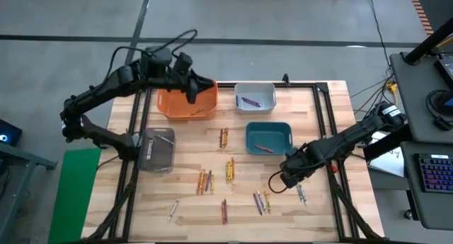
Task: Sort crayons
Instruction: Put the white crayon into the black bin
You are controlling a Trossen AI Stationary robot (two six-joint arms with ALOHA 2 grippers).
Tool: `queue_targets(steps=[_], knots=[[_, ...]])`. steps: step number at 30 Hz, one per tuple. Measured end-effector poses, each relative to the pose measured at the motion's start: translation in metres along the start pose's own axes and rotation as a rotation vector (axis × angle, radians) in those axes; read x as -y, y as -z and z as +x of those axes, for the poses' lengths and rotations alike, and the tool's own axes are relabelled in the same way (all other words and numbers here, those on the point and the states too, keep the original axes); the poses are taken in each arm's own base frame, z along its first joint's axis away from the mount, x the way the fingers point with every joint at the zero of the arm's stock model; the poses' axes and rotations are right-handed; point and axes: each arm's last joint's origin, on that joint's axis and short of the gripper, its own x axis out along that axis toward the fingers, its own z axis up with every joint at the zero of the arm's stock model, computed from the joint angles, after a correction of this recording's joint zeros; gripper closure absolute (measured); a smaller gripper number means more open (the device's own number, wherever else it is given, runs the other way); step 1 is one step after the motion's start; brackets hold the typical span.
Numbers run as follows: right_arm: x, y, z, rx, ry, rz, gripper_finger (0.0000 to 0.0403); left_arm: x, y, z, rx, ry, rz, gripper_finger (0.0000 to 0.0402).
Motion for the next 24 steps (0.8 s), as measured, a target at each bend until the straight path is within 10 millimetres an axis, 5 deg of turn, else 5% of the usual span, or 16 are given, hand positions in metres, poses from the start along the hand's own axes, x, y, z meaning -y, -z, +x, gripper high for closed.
queue_targets(steps=[11, 24], knots=[[0.007, -0.006, 0.029, 0.048, -0.045, 0.042, 0.0244, 0.052, 0.036, 0.001, -0.080, -0.070, -0.047, 0.0324], [0.000, 0.007, 0.050, 0.037, -0.023, -0.005, 0.0245, 0.071, 0.052, -0.003, -0.085, -0.139, -0.068, 0.0324]])
